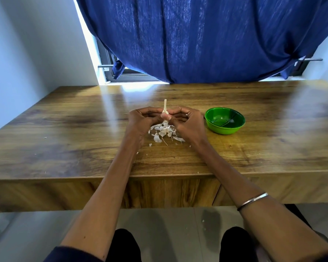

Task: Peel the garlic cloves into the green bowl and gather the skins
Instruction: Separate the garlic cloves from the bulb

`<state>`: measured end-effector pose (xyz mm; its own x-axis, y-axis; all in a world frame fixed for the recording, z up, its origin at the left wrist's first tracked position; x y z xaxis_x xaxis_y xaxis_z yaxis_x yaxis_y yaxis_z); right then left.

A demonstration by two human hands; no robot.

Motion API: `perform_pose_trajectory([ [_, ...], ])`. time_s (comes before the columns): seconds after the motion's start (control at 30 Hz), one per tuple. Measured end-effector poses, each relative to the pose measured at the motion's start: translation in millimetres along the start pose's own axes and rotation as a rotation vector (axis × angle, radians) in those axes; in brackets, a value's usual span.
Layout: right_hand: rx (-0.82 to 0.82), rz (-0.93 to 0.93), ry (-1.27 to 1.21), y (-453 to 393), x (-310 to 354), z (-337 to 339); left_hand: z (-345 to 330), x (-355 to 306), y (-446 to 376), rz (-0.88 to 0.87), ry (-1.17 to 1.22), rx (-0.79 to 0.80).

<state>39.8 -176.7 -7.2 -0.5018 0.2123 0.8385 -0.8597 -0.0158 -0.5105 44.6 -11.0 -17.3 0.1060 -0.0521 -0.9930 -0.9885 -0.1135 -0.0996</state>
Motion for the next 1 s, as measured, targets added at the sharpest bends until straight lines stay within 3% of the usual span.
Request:
perform_pose_trajectory([
  [0.27,-0.047,-0.007,0.086,0.1,0.0,0.8,-0.9,-7.4,2.8,-0.073,-0.028,-0.083],
  [0.47,-0.117,0.057,0.204,0.6,4.6,5.1,-0.9,-0.1,-0.3,-0.005,0.014,-0.065],
  [0.7,-0.095,0.116,0.255,0.4,7.0,0.5,-2.3,-3.6,-2.0,-0.066,-0.125,-0.067],
  [1.0,-0.047,0.021,0.158,0.7,-1.3,-2.4,2.6,1.4,-2.7,-0.012,-0.141,-0.067],
])
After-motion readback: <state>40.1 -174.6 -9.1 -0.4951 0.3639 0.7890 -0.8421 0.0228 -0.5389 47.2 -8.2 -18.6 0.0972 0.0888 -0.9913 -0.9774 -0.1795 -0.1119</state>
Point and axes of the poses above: each hand's wrist, its own y-axis away from the middle knuckle, its own z-axis out of the back of the hand, x = y × z, the point moved 8 cm from there along -y, towards the middle knuckle, and after that the axes turned 4 degrees about z, right-handed, at the moved point
